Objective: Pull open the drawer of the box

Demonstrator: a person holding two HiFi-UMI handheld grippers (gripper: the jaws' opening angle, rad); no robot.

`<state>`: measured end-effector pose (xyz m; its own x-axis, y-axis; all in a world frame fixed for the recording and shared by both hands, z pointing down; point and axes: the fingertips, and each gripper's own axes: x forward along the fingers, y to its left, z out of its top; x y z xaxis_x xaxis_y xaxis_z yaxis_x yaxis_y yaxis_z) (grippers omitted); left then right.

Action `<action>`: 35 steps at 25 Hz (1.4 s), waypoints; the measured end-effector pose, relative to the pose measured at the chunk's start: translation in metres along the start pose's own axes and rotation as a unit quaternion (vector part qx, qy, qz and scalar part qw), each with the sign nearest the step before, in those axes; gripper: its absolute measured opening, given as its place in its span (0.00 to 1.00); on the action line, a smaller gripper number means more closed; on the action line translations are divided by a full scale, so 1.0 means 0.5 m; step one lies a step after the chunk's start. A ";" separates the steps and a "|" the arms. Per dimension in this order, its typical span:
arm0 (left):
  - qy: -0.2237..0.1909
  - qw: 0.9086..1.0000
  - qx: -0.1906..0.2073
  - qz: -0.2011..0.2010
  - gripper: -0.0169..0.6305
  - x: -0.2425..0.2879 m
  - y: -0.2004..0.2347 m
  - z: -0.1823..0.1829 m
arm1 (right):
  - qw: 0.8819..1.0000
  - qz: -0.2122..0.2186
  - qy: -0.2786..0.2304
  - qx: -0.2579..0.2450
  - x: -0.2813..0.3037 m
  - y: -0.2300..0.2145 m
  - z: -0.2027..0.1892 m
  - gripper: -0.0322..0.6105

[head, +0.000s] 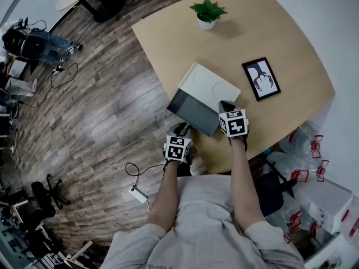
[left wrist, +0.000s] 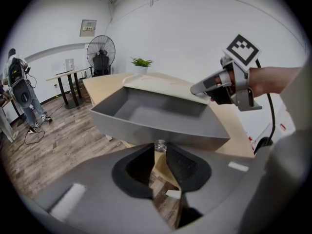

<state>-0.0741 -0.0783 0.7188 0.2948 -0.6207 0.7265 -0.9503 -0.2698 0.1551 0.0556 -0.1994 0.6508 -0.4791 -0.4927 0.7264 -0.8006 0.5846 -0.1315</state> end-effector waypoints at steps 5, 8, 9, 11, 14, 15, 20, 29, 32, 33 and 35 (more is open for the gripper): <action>0.006 1.000 -0.007 0.001 0.23 -0.001 0.001 -0.005 | 1.000 0.000 0.002 0.000 -0.002 0.003 0.002 0.05; 0.007 1.000 -0.006 0.002 0.24 -0.002 0.001 -0.004 | 1.000 0.000 0.001 0.001 -0.002 0.001 0.002 0.05; 0.007 1.000 -0.005 0.001 0.24 -0.002 0.000 -0.005 | 1.000 -0.001 0.001 0.001 -0.001 0.001 0.002 0.05; 0.008 1.000 -0.003 -0.001 0.25 -0.001 -0.001 -0.009 | 1.000 -0.001 0.001 0.001 -0.001 0.000 0.002 0.05; 0.008 1.000 -0.002 -0.003 0.25 -0.004 0.000 -0.013 | 1.000 -0.002 0.001 0.001 0.000 0.000 0.003 0.05; 0.008 1.000 -0.002 -0.003 0.25 -0.006 0.001 -0.013 | 1.000 -0.002 0.001 0.001 0.000 0.000 0.004 0.05; 0.003 1.000 -0.002 -0.004 0.25 -0.016 0.004 -0.012 | 1.000 -0.007 0.004 0.006 -0.002 -0.001 0.003 0.05; -0.021 1.000 -0.002 -0.005 0.25 -0.050 0.025 0.006 | 0.998 -0.026 -0.036 0.048 -0.064 0.030 -0.021 0.05; -0.028 1.000 0.003 -0.012 0.25 -0.062 0.030 0.013 | 0.997 -0.032 -0.048 0.059 -0.083 0.052 -0.030 0.05; -0.031 0.999 0.006 -0.016 0.25 -0.067 0.031 0.016 | 0.996 -0.034 -0.052 0.064 -0.089 0.061 -0.034 0.05; -0.039 0.999 0.011 -0.024 0.25 -0.078 0.034 0.022 | 0.995 -0.039 -0.059 0.074 -0.099 0.080 -0.044 0.05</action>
<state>-0.1004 -0.0669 0.6859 0.3480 -0.6612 0.6646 -0.9326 -0.3166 0.1733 0.0555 -0.1372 0.6244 -0.4459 -0.6104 0.6547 -0.8769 0.4448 -0.1825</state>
